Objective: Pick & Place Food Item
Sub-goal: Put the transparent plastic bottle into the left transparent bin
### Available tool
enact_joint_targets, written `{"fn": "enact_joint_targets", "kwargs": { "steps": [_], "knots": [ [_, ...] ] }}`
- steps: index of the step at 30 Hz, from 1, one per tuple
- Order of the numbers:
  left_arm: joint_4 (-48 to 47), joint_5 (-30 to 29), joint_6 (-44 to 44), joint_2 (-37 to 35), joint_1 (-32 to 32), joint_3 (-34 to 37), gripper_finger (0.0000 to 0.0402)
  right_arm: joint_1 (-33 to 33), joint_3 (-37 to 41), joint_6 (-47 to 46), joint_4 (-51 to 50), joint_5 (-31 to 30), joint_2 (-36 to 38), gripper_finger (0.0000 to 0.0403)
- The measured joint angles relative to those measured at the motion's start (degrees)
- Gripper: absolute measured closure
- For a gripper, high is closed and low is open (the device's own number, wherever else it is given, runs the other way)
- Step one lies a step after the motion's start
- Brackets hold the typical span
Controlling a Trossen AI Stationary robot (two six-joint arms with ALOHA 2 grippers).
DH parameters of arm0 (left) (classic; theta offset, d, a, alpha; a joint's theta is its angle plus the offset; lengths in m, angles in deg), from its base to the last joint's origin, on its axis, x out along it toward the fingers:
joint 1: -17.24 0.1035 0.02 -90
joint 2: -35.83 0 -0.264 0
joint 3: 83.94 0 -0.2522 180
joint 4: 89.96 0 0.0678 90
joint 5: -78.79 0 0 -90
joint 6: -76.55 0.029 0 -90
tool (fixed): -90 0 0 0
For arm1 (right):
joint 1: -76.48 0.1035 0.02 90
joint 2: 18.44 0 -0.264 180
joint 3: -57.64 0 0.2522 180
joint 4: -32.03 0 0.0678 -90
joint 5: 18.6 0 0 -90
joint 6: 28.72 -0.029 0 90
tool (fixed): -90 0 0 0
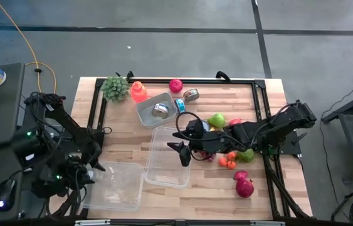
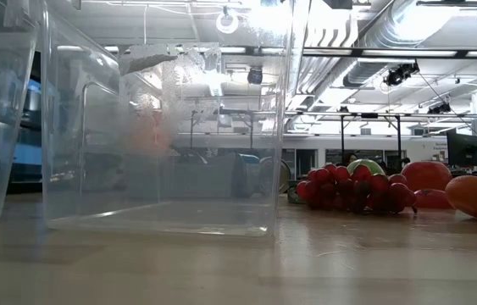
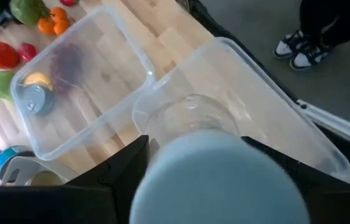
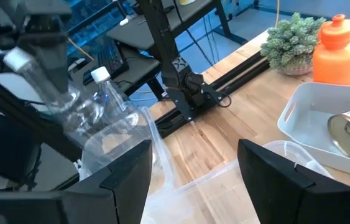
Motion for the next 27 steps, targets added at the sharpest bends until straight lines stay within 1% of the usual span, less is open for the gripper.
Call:
{"fn": "enact_joint_targets", "kwargs": {
  "steps": [4,8,10,12,14,19,23,27],
  "knots": [
    [2.7,2.2,2.2,-0.4,1.8,0.8,0.0177,0.8,0.0,0.1,0.0,-2.0,0.0,0.0179],
    [3.0,2.5,4.5,-0.4,3.4,1.3,0.0177,1.2,0.0,0.8,0.0,-2.0,0.0,0.0179],
    [5.1,4.0,4.9,-0.4,5.1,1.9,0.0177,1.6,0.0,1.1,0.0,-1.7,0.0,0.0179],
    [6.6,7.1,4.9,-0.4,7.2,2.3,0.0177,1.8,0.0,1.6,0.0,-1.0,0.0,0.0178],
    [7.8,8.7,4.8,-0.3,9.0,2.6,0.0177,2.0,0.0,2.0,0.0,0.6,0.0,0.0179],
    [9.1,9.4,4.3,-0.3,12.1,3.0,0.0177,2.1,0.0,2.9,-0.1,6.0,0.1,0.0179],
    [9.2,10.1,2.7,-0.3,13.0,3.1,0.0177,2.1,0.0,3.6,1.2,6.6,0.7,0.0179],
    [9.2,10.0,2.5,-0.3,13.0,4.7,0.0177,2.1,0.0,4.6,1.0,7.5,1.0,0.0179]
  ]
}}
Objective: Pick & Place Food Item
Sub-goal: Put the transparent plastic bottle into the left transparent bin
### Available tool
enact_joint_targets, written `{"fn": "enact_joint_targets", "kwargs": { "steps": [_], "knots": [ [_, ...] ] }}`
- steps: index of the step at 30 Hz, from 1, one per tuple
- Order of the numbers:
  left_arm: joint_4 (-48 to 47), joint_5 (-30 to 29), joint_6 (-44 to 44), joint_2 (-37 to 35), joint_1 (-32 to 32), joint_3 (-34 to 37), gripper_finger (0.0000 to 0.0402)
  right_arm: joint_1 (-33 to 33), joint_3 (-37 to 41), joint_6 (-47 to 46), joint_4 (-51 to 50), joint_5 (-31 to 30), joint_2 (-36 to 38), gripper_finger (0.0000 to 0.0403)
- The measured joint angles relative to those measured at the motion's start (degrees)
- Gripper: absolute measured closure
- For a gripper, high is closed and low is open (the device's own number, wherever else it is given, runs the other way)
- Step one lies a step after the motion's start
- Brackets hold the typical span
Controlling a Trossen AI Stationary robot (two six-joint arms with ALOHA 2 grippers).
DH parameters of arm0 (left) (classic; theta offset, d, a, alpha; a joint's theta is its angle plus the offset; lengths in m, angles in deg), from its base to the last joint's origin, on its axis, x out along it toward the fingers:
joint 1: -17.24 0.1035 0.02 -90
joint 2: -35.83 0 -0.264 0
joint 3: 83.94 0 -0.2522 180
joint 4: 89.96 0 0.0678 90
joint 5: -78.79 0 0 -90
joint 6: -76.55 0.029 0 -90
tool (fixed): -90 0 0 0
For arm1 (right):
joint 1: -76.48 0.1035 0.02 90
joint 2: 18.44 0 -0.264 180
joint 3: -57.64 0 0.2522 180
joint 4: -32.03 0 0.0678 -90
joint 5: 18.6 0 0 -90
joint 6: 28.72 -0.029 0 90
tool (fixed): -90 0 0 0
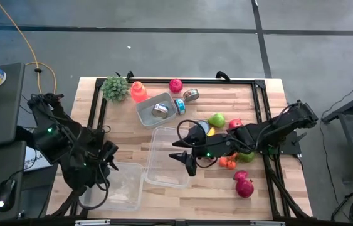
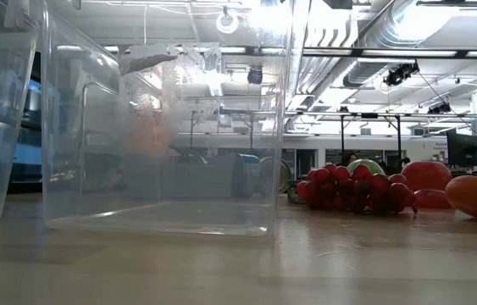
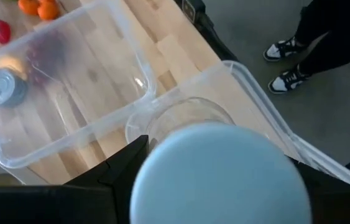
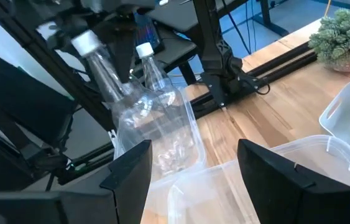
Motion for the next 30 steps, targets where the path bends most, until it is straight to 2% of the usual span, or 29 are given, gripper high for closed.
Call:
{"fn": "enact_joint_targets", "kwargs": {
  "steps": [6,30],
  "knots": [
    [1.2,0.0,-2.8,0.0,0.0,4.0,0.0177,0.0,0.0,-0.2,0.0,0.2,0.0,0.0179],
    [8.2,1.5,-1.4,-0.2,0.0,13.6,0.0177,0.0,0.0,-3.6,0.7,-0.1,0.0,0.0179]
  ]
}}
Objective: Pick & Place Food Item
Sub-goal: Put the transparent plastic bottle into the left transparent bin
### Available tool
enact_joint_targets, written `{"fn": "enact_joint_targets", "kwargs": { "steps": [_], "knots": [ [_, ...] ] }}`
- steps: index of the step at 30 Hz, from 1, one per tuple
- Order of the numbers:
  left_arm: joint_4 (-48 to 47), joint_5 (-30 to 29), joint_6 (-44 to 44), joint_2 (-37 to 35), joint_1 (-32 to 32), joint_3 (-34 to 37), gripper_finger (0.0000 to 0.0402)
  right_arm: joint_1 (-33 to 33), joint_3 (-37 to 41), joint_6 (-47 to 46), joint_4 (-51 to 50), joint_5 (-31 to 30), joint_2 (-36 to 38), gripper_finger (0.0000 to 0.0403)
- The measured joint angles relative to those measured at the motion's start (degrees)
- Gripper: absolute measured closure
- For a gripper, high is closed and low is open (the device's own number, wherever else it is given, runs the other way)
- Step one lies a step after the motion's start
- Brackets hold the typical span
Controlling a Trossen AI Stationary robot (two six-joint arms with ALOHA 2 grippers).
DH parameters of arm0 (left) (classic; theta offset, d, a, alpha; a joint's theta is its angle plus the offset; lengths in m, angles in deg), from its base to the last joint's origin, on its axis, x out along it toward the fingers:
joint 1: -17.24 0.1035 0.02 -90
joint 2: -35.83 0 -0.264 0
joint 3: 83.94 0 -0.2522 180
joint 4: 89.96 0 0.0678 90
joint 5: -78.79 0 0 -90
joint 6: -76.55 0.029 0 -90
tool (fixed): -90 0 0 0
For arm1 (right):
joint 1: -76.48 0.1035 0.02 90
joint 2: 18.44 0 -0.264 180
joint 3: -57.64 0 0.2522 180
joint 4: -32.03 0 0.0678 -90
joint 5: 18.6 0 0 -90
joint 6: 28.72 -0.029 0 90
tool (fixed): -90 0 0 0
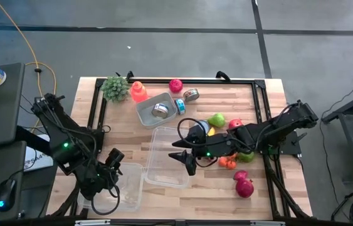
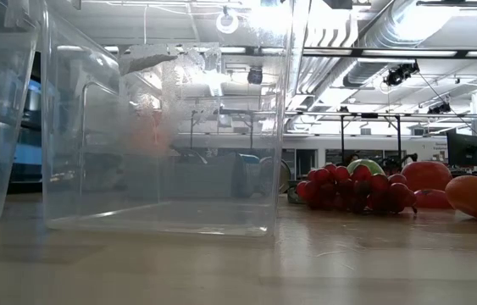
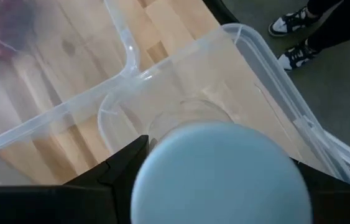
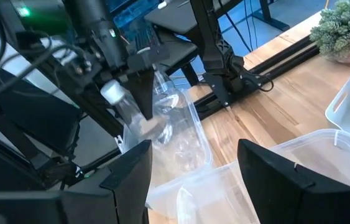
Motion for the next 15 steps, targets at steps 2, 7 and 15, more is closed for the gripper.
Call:
{"fn": "enact_joint_targets", "kwargs": {
  "steps": [2,7,15],
  "knots": [
    [1.1,0.5,0.2,-0.6,0.1,1.4,0.0177,0.0,0.0,0.1,0.7,-0.1,0.0,0.0179],
    [3.7,1.2,-0.1,-3.4,0.8,4.6,0.0177,0.0,0.0,0.5,1.8,-0.1,0.0,0.0179],
    [4.1,3.2,0.9,-4.0,1.6,5.8,0.0177,-0.2,0.0,0.6,2.1,-0.1,0.0,0.0179]
  ]
}}
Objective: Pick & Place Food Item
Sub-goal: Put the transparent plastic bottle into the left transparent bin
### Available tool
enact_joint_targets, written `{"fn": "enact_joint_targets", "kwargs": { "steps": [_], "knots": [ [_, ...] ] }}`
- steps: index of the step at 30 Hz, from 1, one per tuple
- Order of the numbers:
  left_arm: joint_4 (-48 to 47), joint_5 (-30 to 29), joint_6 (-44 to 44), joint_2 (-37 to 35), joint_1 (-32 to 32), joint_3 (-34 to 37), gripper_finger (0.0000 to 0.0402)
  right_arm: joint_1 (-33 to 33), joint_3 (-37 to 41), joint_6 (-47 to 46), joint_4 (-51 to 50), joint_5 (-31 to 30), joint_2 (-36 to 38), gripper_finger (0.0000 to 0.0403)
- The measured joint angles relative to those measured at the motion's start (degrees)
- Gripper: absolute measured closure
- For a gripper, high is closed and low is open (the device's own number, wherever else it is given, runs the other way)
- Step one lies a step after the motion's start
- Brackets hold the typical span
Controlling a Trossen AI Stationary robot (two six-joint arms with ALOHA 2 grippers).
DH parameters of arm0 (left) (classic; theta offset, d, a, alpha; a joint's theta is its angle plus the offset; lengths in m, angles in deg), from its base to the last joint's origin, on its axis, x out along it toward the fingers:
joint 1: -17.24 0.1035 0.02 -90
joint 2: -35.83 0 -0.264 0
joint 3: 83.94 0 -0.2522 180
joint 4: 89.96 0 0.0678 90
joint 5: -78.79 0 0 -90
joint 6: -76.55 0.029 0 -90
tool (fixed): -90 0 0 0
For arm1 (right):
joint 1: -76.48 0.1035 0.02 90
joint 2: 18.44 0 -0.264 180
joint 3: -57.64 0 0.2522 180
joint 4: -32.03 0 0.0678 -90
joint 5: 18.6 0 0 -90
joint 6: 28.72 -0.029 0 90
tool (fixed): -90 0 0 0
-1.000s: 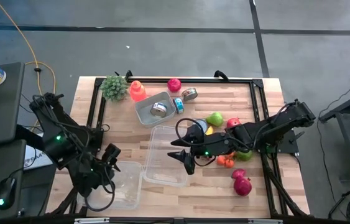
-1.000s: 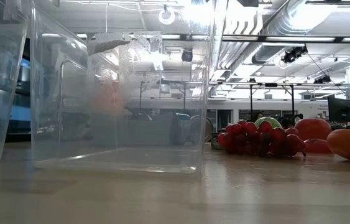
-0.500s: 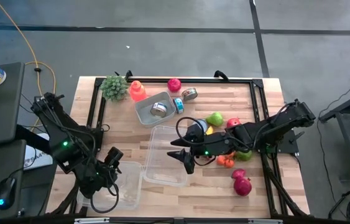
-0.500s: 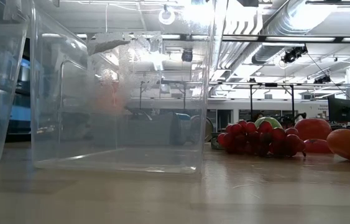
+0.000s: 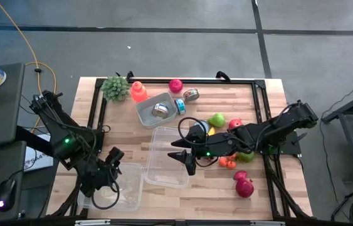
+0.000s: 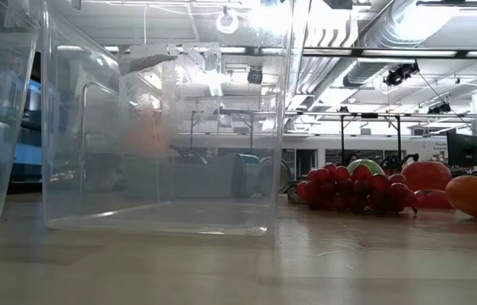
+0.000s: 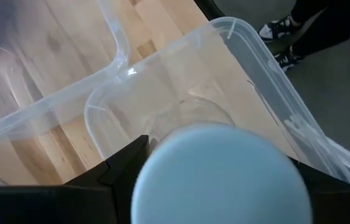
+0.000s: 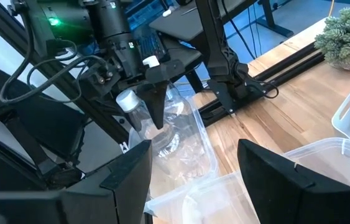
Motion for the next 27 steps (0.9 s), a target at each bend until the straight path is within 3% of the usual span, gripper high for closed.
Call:
{"fn": "enact_joint_targets", "kwargs": {
  "steps": [14,27],
  "knots": [
    [-0.1,0.3,3.7,0.0,1.1,0.0,0.0148,-0.8,0.0,-0.6,0.5,0.3,0.0,0.0179],
    [3.1,0.6,5.7,-1.6,1.1,0.0,0.0147,-0.8,0.0,-0.6,0.5,1.5,0.0,0.0179]
  ]
}}
